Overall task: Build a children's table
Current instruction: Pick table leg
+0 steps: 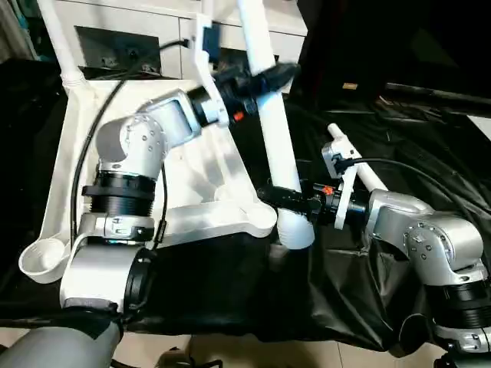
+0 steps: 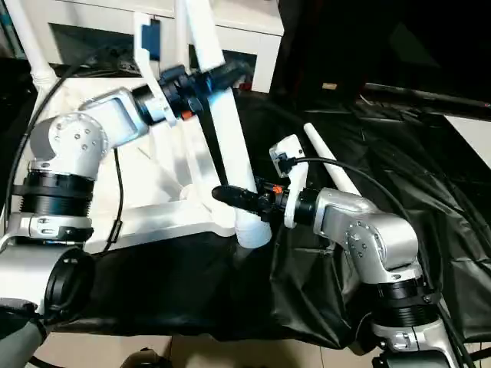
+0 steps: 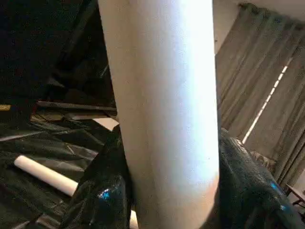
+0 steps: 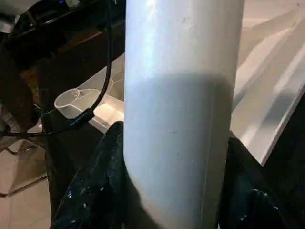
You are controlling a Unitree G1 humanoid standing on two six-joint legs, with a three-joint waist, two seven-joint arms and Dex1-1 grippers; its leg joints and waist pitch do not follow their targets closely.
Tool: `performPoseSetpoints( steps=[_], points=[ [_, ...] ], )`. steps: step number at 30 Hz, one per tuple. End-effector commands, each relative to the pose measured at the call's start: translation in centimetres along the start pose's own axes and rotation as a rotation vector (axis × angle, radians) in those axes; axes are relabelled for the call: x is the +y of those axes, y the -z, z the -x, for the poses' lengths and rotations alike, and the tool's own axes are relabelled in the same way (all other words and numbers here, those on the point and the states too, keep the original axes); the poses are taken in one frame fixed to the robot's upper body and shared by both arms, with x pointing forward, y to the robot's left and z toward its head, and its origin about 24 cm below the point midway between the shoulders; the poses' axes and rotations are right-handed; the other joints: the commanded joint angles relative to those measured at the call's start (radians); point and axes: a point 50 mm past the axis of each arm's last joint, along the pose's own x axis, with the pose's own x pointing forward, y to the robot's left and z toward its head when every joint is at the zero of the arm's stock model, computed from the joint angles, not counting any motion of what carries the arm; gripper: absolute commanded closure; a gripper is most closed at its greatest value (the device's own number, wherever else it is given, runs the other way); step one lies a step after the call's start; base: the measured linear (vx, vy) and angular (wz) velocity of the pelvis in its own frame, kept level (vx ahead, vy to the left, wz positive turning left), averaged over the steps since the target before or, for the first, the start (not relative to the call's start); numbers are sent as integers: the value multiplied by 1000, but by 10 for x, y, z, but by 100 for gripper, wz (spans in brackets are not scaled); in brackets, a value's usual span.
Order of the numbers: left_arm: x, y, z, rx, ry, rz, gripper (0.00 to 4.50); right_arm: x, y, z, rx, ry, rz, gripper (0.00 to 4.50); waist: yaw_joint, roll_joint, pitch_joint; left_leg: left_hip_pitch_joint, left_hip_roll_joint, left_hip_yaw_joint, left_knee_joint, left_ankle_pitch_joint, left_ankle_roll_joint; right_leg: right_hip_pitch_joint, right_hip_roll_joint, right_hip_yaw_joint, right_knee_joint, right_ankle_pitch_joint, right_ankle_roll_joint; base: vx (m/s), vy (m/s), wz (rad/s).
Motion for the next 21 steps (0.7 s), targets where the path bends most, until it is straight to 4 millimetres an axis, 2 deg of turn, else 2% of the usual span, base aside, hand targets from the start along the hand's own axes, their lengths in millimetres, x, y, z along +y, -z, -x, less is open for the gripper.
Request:
performPoseSetpoints(
  steps=[1,2,3,5,8,9,10,13,14,21],
  points=[
    [-5,-3,-3,5,31,-11,259,-1,-9,2,-22,17,45,265,0,7,-82,18,32,-11,-71,-193,-42,59,-70,41,-69,-279,-130,0,0,0],
    [-5,-3,-3,4,30,-12,264,-1,-10,2,-24,16,46,265,0,7,-82,18,32,-11,-71,-195,-42,59,-70,41,-69,-283,-130,0,0,0],
    [-5,-4,-3,4,30,-12,266,-1,-10,2,-25,16,46,230,0,7,-81,19,32,-11,-71,-198,-40,59,-70,41,-70,-286,-128,0,0,0],
    [-7,-6,-2,27,51,-45,267,-1,-11,3,-28,6,37,195,-1,4,-81,19,32,-11,-72,-195,-38,58,-70,41,-70,-288,-126,0,0,0],
    [-11,-10,-3,45,71,-80,268,-1,-13,4,-25,-10,31,188,-1,7,-81,20,34,-11,-73,-199,-40,57,-70,42,-69,-290,-127,0,0,0],
    [-12,-11,-3,44,72,-82,275,-1,-13,5,-24,-11,33,166,-2,7,-81,20,33,-11,-72,-199,-41,58,-70,42,-68,-288,-124,0,0,0],
    [-14,-12,-4,51,81,-98,275,-1,-13,5,-22,-14,37,156,-2,4,-81,19,33,-10,-72,-197,-40,58,-70,42,-69,-288,-124,0,0,0],
    [-16,-13,-4,69,97,-127,277,-1,-14,5,-15,-14,51,151,-1,6,-81,20,34,-11,-73,-188,-39,57,-70,42,-66,-277,-130,0,0,0],
    [-17,-12,-5,92,110,-151,278,-2,-14,6,-3,-14,60,120,-1,4,-81,20,34,-10,-72,-185,-40,58,-70,42,-66,-272,-129,0,0,0],
    [-24,-12,-10,135,168,-174,279,-3,-14,9,40,-33,66,117,0,3,-81,18,33,-9,-70,-178,-37,60,-71,42,-65,-278,-132,0,0,0]
  ],
)
